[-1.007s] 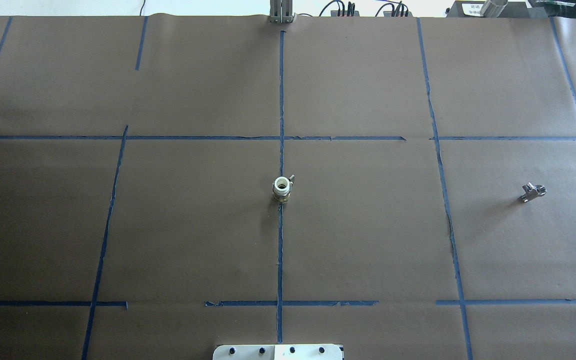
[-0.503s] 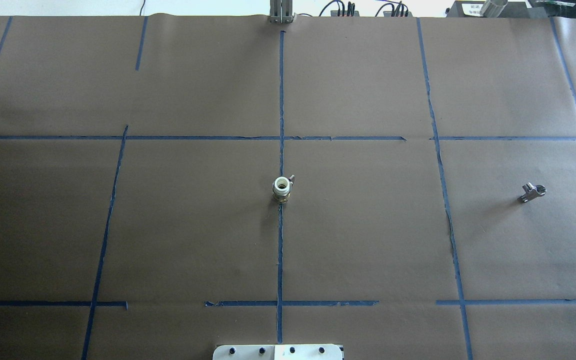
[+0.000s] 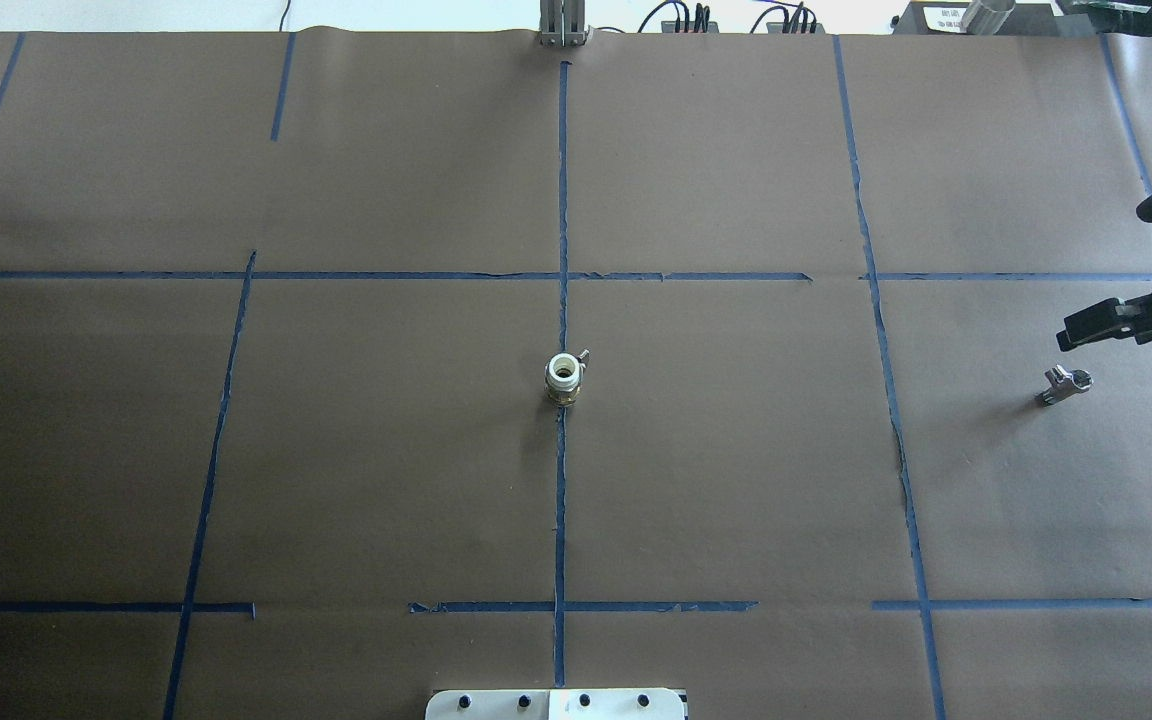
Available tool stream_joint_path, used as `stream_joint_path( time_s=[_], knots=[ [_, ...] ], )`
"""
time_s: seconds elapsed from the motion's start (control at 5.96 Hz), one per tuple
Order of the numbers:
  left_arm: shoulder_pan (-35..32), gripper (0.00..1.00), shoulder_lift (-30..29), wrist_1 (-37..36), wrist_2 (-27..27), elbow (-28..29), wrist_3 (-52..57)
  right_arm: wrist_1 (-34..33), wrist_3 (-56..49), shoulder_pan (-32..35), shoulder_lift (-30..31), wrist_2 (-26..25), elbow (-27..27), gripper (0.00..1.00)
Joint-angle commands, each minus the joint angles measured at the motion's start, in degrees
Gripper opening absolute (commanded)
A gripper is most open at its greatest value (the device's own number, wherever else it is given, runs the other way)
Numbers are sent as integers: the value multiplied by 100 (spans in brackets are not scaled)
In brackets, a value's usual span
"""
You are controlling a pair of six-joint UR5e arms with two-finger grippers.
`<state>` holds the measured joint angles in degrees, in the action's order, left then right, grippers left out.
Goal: Assemble PPR valve and pipe with both arms
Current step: 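Lower the right gripper onto the chrome valve piece and grasp it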
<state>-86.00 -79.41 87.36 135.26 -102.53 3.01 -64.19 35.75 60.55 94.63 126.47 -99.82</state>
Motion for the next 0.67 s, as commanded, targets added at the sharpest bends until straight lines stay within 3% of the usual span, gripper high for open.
stream_joint_path(
  time_s=[0.0, 0.5],
  knots=[
    [5, 100, -4, 0, 0, 4, -11, 64, 46, -253, 152, -114, 6, 100],
    [5, 100, -13, 0, 9, -4, -20, 64, 46, -570, 126, -297, 112, 98]
  ],
)
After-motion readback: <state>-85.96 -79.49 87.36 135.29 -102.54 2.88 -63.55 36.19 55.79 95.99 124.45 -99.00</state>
